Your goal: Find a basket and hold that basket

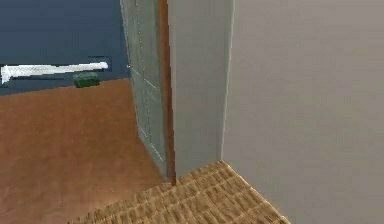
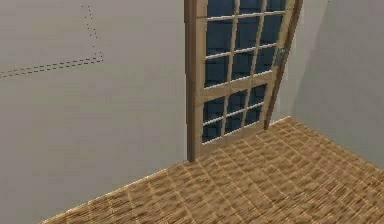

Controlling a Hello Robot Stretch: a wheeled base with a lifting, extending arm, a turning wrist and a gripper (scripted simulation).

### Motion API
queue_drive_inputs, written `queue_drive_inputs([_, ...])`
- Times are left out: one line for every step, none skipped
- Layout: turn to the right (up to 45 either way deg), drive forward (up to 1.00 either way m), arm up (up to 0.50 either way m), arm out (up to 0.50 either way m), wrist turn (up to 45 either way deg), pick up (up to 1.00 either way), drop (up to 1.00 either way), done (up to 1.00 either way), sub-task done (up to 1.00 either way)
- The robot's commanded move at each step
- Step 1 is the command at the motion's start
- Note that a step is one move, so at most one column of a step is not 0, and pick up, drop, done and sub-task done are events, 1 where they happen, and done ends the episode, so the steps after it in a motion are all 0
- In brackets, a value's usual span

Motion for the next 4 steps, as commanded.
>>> queue_drive_inputs([-30.0,0.00,0.00,0.00,0.0,0.00,0.00,0.00,0.00])
queue_drive_inputs([0.0,0.80,0.00,0.00,0.0,0.00,0.00,0.00,0.00])
queue_drive_inputs([-21.0,0.00,0.00,0.00,0.0,0.00,0.00,0.00,0.00])
queue_drive_inputs([0.0,1.00,0.00,0.00,0.0,0.00,0.00,0.00,0.00])
